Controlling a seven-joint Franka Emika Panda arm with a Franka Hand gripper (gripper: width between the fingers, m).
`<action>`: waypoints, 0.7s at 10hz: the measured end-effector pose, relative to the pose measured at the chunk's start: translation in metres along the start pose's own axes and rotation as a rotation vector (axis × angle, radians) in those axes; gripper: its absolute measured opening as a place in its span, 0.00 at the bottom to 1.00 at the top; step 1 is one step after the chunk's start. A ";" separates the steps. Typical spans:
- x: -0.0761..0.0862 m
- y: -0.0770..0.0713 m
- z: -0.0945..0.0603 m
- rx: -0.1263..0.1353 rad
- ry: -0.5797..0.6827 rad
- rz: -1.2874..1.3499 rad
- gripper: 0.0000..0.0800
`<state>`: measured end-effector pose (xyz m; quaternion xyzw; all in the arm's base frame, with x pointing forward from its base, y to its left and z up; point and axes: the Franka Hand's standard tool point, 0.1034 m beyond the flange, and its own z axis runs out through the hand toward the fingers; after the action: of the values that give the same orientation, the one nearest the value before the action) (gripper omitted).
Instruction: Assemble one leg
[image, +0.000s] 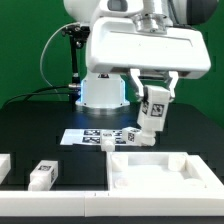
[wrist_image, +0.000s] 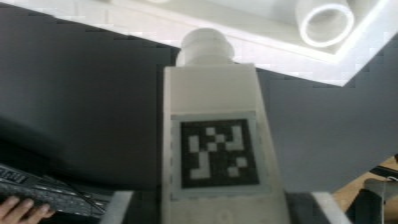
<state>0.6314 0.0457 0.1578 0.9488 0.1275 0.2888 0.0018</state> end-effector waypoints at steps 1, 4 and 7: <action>0.006 -0.004 0.002 0.017 -0.001 0.021 0.36; 0.010 -0.014 0.003 0.030 -0.004 0.053 0.36; 0.000 -0.022 0.012 0.056 -0.035 0.093 0.36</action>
Offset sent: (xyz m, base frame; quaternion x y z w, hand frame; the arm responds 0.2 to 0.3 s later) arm 0.0000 0.0000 0.0000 0.0000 0.0000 0.0000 1.0000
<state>0.6327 0.0676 0.1462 0.9584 0.0914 0.2681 -0.0357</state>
